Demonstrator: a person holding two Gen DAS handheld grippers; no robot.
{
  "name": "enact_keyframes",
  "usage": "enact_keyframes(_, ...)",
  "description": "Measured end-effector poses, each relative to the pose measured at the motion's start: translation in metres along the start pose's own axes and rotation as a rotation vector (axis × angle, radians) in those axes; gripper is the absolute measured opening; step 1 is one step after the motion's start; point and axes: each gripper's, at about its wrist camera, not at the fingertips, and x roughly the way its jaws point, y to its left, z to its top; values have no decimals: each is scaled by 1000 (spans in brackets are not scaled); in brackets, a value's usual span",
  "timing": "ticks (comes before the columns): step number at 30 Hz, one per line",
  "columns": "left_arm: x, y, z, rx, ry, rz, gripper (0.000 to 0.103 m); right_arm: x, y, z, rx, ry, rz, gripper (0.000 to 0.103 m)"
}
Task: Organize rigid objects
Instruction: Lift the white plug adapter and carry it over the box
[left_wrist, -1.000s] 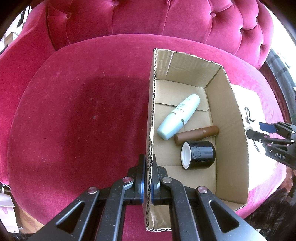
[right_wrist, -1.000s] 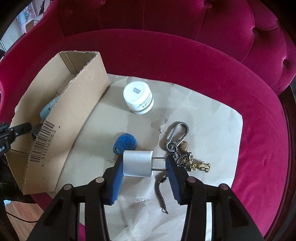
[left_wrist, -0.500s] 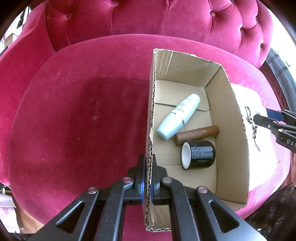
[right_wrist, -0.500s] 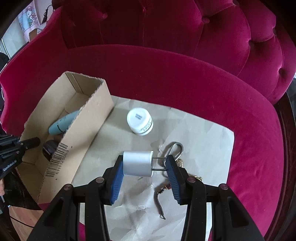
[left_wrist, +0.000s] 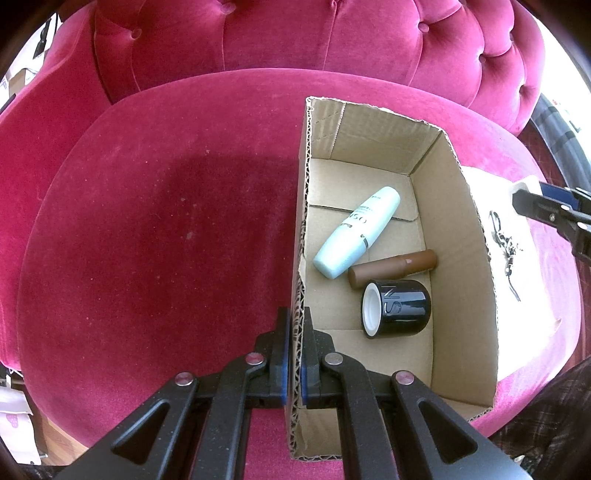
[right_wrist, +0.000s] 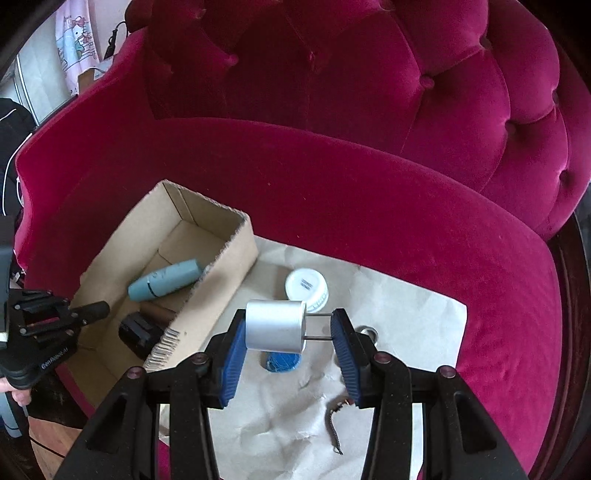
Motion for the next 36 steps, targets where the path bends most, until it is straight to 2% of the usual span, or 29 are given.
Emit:
enact_keyframes(23, 0, -1, -2, 3, -2, 1, 3, -24, 34, 28, -58, -84, 57, 48)
enact_keyframes(36, 0, -1, -2, 1, -2, 0, 3, -16, 61, 39, -93, -97, 101, 48)
